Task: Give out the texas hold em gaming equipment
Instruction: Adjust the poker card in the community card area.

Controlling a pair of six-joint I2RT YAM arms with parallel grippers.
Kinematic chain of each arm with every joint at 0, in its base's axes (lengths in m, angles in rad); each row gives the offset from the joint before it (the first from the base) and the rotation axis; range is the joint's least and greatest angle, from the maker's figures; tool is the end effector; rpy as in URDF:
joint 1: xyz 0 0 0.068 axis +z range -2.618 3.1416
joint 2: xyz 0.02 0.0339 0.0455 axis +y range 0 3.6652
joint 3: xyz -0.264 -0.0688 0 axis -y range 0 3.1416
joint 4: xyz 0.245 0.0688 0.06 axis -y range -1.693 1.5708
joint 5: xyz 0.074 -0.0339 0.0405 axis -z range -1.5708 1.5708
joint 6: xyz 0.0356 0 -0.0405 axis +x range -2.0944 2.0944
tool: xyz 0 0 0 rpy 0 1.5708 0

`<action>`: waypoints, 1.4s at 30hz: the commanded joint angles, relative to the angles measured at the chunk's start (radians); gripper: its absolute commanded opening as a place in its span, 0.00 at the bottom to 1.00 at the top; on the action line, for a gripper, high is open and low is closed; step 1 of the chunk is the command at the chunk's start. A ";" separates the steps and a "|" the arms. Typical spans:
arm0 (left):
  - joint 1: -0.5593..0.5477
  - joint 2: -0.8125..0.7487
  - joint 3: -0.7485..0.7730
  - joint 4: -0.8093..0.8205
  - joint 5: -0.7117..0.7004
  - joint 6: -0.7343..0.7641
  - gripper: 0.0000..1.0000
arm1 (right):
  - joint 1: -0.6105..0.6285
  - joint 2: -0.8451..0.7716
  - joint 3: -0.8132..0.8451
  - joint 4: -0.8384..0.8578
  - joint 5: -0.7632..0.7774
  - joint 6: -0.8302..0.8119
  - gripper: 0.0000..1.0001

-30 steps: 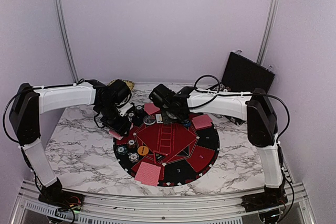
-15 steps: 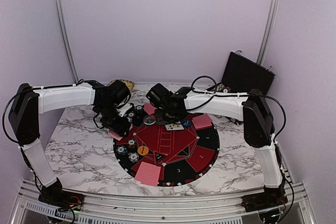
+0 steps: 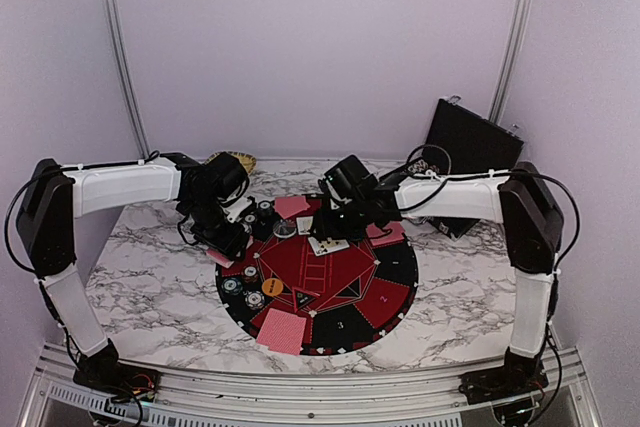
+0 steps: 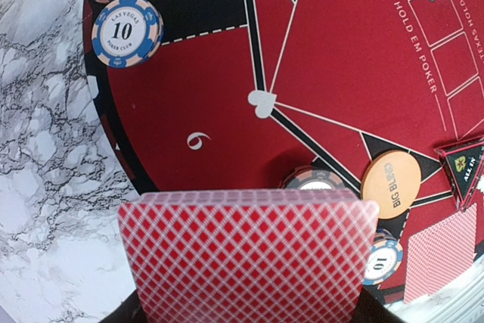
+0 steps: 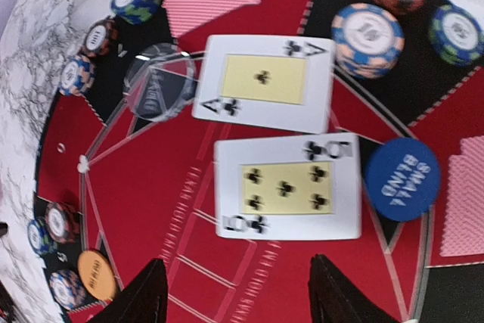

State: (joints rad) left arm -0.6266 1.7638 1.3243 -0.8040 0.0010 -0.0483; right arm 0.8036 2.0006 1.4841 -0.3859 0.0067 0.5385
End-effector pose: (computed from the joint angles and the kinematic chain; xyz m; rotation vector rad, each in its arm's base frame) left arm 0.2860 -0.2071 0.2189 0.8069 2.7114 -0.1560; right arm 0.3060 0.3170 0.1987 -0.3354 2.5383 0.5461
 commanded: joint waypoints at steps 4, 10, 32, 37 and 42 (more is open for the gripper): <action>0.005 -0.037 0.014 0.016 0.021 -0.001 0.25 | -0.147 -0.160 -0.308 0.288 -0.280 0.038 0.69; 0.005 -0.035 0.020 0.014 0.021 -0.002 0.26 | -0.190 -0.164 -0.398 0.418 -0.401 0.040 0.73; 0.005 -0.038 0.022 0.003 0.019 -0.001 0.25 | -0.208 -0.037 -0.434 0.518 -0.308 0.139 0.74; 0.005 -0.037 0.023 0.003 0.020 0.000 0.26 | -0.208 -0.019 -0.437 0.538 -0.307 0.154 0.74; 0.005 -0.037 0.023 0.003 0.020 -0.001 0.25 | -0.205 0.006 -0.433 0.568 -0.327 0.164 0.74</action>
State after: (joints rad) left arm -0.6262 1.7638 1.3247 -0.8043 0.0113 -0.0483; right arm 0.6056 1.9606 1.0611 0.1696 -0.3355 0.6834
